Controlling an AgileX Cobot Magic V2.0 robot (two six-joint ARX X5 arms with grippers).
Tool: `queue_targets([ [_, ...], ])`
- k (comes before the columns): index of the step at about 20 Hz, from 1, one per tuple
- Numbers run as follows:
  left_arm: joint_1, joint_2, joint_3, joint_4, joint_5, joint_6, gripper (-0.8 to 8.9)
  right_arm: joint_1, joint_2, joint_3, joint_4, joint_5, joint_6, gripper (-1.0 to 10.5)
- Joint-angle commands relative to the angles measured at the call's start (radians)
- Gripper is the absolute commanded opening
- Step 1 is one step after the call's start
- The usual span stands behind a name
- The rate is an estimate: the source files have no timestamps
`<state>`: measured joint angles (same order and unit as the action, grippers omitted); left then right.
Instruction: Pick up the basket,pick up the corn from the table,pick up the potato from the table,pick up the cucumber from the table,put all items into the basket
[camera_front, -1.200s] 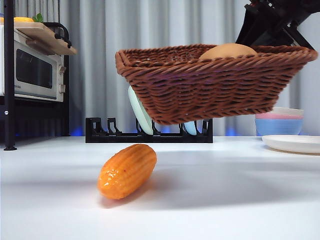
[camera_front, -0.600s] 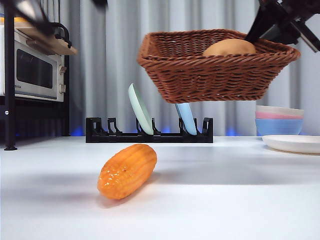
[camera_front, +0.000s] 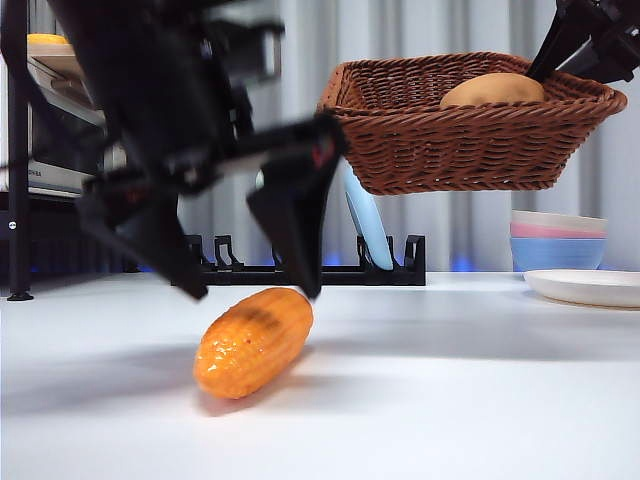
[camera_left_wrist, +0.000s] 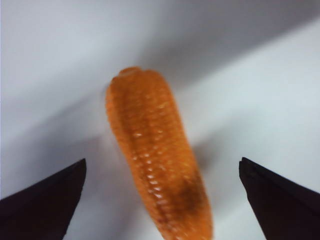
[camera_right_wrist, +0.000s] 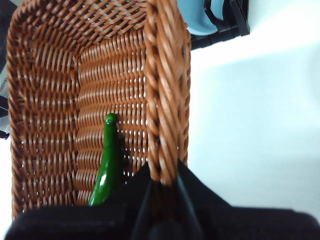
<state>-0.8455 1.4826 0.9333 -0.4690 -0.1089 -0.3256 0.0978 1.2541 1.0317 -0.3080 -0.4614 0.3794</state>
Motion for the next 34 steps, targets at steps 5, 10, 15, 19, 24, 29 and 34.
queue_targets([
  [5, 0.029, 0.082, -0.005, 0.018, 0.039, 0.044, 1.11, 0.000, -0.032, 0.002, 0.006, -0.011, 0.020, -0.2],
  [10, 0.029, 0.048, -0.001, -0.035, 0.096, 0.094, -0.08, 0.000, -0.033, 0.002, -0.041, -0.009, -0.014, -0.2],
  [15, 0.013, -0.264, 0.019, -0.330, 0.432, 0.169, -0.08, 0.000, -0.033, 0.002, -0.062, -0.008, -0.033, -0.2],
  [19, 0.009, -0.529, 0.113, -0.336, 0.735, 0.222, -0.08, 0.002, -0.033, 0.002, -0.084, -0.011, -0.033, -0.2],
  [24, 0.010, -0.592, 0.249, -0.073, 0.460, 0.213, -0.08, 0.011, -0.033, 0.002, -0.150, -0.011, -0.032, -0.2],
  [29, 0.010, -0.447, 0.249, 0.221, 0.179, 0.165, -0.08, 0.084, -0.033, 0.002, -0.219, -0.011, -0.031, -0.2],
  [34, 0.010, -0.182, 0.249, 0.258, 0.130, 0.164, -0.07, 0.177, -0.033, 0.002, -0.225, -0.008, -0.030, -0.2],
])
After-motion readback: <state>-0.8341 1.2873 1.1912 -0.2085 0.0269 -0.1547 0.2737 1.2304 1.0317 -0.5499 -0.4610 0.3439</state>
